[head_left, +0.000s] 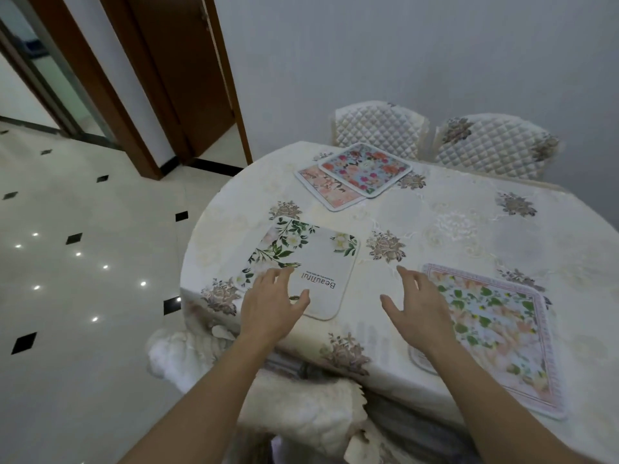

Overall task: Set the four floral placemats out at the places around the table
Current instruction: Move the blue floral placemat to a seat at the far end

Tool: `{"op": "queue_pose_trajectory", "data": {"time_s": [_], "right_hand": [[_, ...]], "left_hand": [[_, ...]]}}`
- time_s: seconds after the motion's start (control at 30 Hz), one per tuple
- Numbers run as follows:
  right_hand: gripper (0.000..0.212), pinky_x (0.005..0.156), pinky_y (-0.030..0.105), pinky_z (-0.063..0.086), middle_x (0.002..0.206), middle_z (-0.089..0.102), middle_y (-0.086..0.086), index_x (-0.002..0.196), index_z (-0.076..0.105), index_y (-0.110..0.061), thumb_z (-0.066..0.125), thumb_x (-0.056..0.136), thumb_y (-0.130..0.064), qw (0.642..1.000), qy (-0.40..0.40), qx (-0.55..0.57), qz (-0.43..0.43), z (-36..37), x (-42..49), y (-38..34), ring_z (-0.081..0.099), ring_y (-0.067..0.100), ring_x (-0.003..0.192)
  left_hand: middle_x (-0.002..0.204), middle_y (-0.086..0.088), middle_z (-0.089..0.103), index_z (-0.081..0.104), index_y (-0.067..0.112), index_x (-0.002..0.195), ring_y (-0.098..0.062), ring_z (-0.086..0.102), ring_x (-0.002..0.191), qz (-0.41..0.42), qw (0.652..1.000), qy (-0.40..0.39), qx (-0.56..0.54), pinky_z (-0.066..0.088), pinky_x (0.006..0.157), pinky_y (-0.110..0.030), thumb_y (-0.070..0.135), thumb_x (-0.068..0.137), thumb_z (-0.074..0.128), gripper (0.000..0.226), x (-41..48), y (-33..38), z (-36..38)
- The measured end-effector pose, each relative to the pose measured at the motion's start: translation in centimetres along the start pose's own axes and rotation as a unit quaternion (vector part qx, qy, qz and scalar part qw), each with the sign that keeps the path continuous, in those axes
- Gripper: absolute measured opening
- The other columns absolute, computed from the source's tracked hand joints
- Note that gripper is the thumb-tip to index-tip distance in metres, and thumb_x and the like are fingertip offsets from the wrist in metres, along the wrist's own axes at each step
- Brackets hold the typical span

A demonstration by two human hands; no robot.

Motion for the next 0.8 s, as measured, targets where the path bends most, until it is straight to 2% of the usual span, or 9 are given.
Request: {"op": "queue_pose_trajectory", "data": {"time_s": [0.1, 0.23, 0.33, 0.47, 0.63, 0.8], "right_hand": [[0.068, 0.100, 0.047, 0.045, 0.143, 0.047, 0.011, 0.150, 0.036, -0.018, 0.053, 0.093, -0.050, 1.000, 0.013, -0.018, 0.022, 1.7, 2.1, -3.2, 0.049, 0.031, 0.126], [0.067, 0.100, 0.048, 0.045, 0.145, 0.045, 0.011, 0.149, 0.036, -0.018, 0.054, 0.093, -0.051, 0.998, 0.023, -0.013, 0.065, 4.3, 4.2, -7.8, 0.048, 0.031, 0.128], [0.066, 0.098, 0.047, 0.045, 0.142, 0.048, 0.011, 0.148, 0.038, -0.018, 0.055, 0.092, -0.050, 0.997, 0.026, -0.023, 0.075, 5.8, 4.8, -11.6, 0.050, 0.030, 0.125], [0.065, 0.096, 0.046, 0.047, 0.137, 0.052, 0.009, 0.145, 0.042, -0.018, 0.055, 0.091, -0.051, 0.998, 0.025, -0.023, 0.059, 7.4, 4.8, -17.0, 0.053, 0.028, 0.121], [0.066, 0.098, 0.046, 0.047, 0.139, 0.049, 0.008, 0.147, 0.039, -0.020, 0.048, 0.092, -0.054, 1.000, -0.002, -0.008, 0.004, 10.2, 5.6, -23.5, 0.051, 0.028, 0.122], [0.062, 0.098, 0.046, 0.044, 0.138, 0.051, 0.010, 0.144, 0.043, -0.017, 0.052, 0.092, -0.049, 0.999, -0.022, 0.001, -0.047, 13.8, 6.3, -30.9, 0.051, 0.030, 0.123]], "left_hand": [[0.141, -0.002, 0.053, 0.045, 0.024, 0.144, -0.026, 0.051, 0.125, 0.010, 1.000, -0.011, -0.013, 0.048, 0.096, -0.043, 0.054, 0.093, 0.049, 0.059, 3.4, -4.2, -0.4], [0.133, -0.004, 0.059, 0.051, 0.022, 0.139, -0.028, 0.057, 0.114, 0.049, 0.998, -0.018, -0.035, 0.052, 0.087, -0.042, 0.055, 0.088, 0.046, 0.061, 7.3, -8.7, -0.7], [0.135, -0.003, 0.058, 0.050, 0.024, 0.140, -0.027, 0.057, 0.114, 0.063, 0.997, -0.030, -0.040, 0.052, 0.088, -0.041, 0.051, 0.091, 0.051, 0.056, 9.2, -11.5, -1.1], [0.137, 0.000, 0.057, 0.048, 0.027, 0.142, -0.024, 0.055, 0.117, 0.057, 0.997, -0.036, -0.050, 0.049, 0.088, -0.038, 0.053, 0.091, 0.053, 0.057, 9.7, -14.7, -2.3], [0.136, -0.003, 0.059, 0.051, 0.022, 0.140, -0.027, 0.056, 0.116, 0.026, 0.998, -0.015, -0.052, 0.050, 0.086, -0.040, 0.052, 0.091, 0.053, 0.058, 8.6, -19.5, -4.7], [0.137, -0.001, 0.057, 0.049, 0.024, 0.141, -0.026, 0.053, 0.120, -0.028, 0.998, 0.006, -0.058, 0.050, 0.093, -0.041, 0.052, 0.091, 0.053, 0.057, 7.7, -26.3, -6.9]]}}
Point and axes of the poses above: each hand's wrist, its own x-axis towards the middle knuckle, its own z-axis out of the palm, y = z × x, the point moved 5 cm from there along x, towards the middle knuckle
